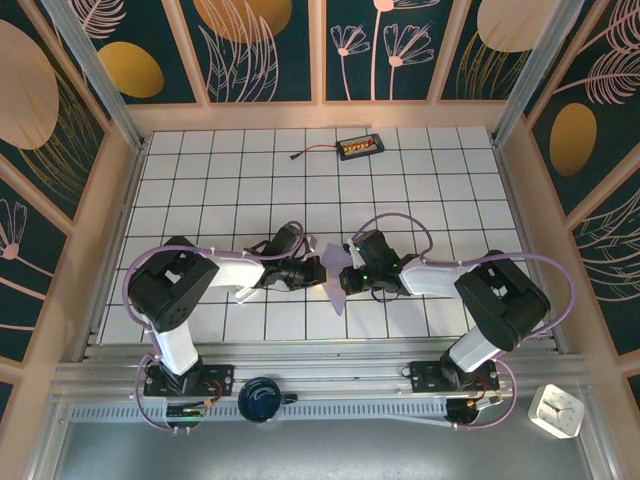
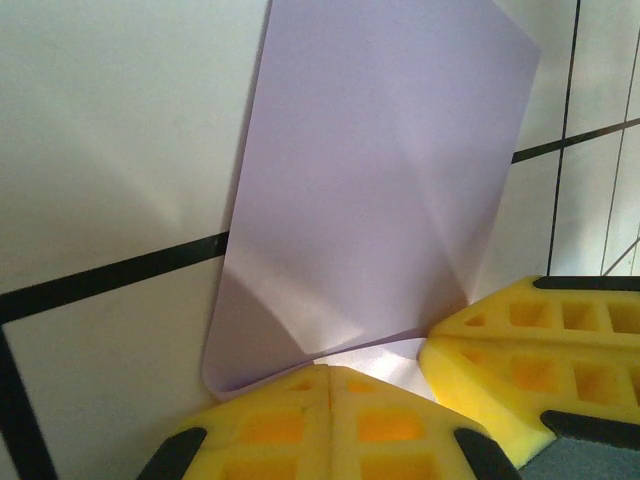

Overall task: Fold a paper plane with a square sheet of paper (pick it up from the middle)
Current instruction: Third fold the triangle at the center of the table.

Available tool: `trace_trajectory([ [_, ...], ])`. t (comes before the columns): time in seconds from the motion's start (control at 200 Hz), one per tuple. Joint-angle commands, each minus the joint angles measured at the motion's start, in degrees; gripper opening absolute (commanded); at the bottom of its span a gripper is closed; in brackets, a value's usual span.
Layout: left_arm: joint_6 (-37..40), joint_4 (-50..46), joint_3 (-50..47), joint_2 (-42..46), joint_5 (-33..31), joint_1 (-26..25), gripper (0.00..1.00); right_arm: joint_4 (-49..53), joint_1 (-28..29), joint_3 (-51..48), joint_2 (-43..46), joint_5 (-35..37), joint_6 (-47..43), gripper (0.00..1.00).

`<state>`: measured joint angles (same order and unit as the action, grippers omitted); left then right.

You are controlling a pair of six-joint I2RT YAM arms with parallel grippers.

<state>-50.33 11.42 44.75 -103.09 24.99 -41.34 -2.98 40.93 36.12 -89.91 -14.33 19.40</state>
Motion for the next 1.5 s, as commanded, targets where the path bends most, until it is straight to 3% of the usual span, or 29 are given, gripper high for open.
trace_trajectory([
  [0.0, 2.2, -3.3, -0.7, -1.5, -1.5, -0.1, 0.00, 7.6, 0.3, -1.2, -2.0, 2.6, -1.2, 0.00],
  [0.24, 4.1, -6.8, -1.9, -1.2, -4.1, 0.0, 0.00, 9.6, 0.2, 1.4, -1.4, 3.0, -2.7, 0.00],
  [0.54, 4.7, -7.2, -3.2, -1.8, -4.8, 0.0, 0.00, 16.7, -0.4, 6.7, 4.5, 5.0, -4.3, 0.20],
  [0.726, 4.4, -7.0, -3.3, -1.6, -4.4, -0.1, 0.00, 16.3, 0.5, 4.3, 12.6, 1.2, -0.2, 0.24],
  [0.981, 4.3, -6.8, -3.4, -2.1, -4.3, -0.1, 0.00, 1.0, 6.5, -3.4, 13.6, -7.9, 10.9, 0.00],
  [1.261, 4.4, -6.9, -3.2, -1.7, -4.2, -0.1, 0.00, -3.1, 7.7, -2.0, 3.5, -7.8, 10.3, 0.00],
  [1.496, 4.8, -7.4, -3.0, -1.9, -4.3, -0.1, 0.00, -2.1, 7.9, -4.3, 0.6, -7.5, 9.9, 0.00],
])
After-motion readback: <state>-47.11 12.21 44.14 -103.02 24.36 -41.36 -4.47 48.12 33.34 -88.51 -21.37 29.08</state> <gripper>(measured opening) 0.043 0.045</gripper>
